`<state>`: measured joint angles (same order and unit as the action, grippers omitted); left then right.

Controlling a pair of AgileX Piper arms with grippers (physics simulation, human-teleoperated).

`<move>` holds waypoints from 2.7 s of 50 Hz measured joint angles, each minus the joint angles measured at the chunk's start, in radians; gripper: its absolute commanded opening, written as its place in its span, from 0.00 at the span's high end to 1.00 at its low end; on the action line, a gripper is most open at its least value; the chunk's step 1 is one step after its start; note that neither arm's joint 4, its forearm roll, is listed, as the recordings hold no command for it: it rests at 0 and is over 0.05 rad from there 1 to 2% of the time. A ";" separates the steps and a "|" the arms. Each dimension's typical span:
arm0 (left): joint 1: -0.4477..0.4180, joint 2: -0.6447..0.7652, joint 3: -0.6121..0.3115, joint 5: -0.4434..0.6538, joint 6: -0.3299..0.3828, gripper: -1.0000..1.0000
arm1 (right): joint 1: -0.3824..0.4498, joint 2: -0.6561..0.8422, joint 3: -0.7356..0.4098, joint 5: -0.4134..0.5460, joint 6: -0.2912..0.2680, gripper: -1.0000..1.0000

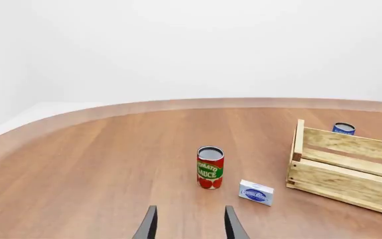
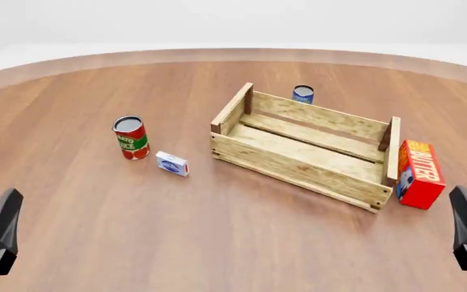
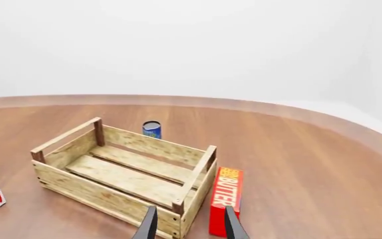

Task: Pick up the butter and put it in the tray.

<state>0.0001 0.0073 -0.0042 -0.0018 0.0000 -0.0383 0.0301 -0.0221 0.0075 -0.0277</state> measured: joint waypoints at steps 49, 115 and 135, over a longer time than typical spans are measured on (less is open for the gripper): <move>0.000 0.000 0.000 0.000 0.000 0.00 | -0.086 0.294 0.021 -0.275 0.002 0.00; 0.000 0.000 0.000 0.000 0.000 0.00 | -0.173 0.955 0.022 -0.853 0.020 0.00; 0.000 0.000 0.000 0.000 0.000 0.00 | -0.184 1.243 0.022 -1.111 0.045 0.00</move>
<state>0.0001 0.0075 -0.0043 -0.0019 0.0001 -0.2225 1.2730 -0.0001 -1.1032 0.0169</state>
